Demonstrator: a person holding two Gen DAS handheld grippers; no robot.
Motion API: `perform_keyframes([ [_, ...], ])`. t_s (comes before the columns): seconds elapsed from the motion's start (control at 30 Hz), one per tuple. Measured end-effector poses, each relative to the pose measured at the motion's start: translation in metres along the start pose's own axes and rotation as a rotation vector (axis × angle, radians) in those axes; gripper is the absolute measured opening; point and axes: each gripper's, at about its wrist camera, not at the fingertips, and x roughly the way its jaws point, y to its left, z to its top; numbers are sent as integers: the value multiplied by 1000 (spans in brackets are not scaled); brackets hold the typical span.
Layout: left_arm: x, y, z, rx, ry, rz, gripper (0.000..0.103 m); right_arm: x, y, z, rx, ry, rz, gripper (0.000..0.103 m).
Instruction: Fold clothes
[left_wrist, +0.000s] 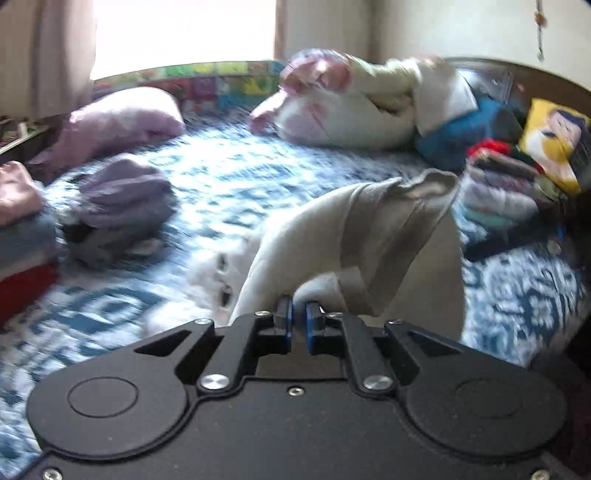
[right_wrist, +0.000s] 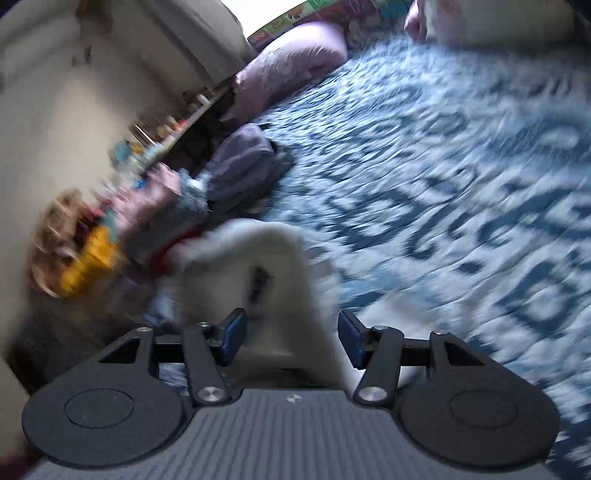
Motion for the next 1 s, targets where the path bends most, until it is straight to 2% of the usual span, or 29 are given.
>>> perform_keyframes([
  [0.03,-2,5,2,-15,-6,5,6,4,7,-3,-55,-3,-50,59],
  [0.1,-5,13,4,-47,-17,13,6,11,22,-8,-134,0,-86,59],
  [0.2,-11,24,8,-86,-30,21,6,26,46,-14,-189,15,-27,66],
  [0.23,-14,26,9,-92,-33,21,6,31,54,-17,-217,11,-28,69],
  [0.37,-22,31,14,-97,-54,24,6,51,84,-27,-341,-16,-75,70],
  [0.47,-28,38,20,-110,-75,41,6,53,100,-26,-363,-7,-21,69],
  [0.6,-37,47,28,-127,-112,40,6,40,114,-24,-358,-20,117,71],
  [0.73,-46,50,36,-129,-147,40,6,37,135,-26,-364,-47,130,74],
  [0.8,-52,51,40,-129,-164,41,5,46,145,-28,-397,-54,27,70],
  [0.83,-54,52,41,-127,-170,41,5,51,149,-29,-416,-58,-35,63],
  [0.87,-56,53,42,-123,-175,42,5,59,149,-29,-420,-48,-95,50],
  [0.9,-59,53,43,-119,-180,43,5,65,145,-29,-402,-40,-112,41],
  [0.93,-61,54,44,-115,-184,47,5,69,140,-28,-378,-37,-109,23],
  [0.97,-63,55,44,-110,-188,51,5,71,135,-27,-347,-36,-103,11],
  [1.0,-67,54,46,-97,-195,57,5,68,132,-25,-328,-54,-111,11],
])
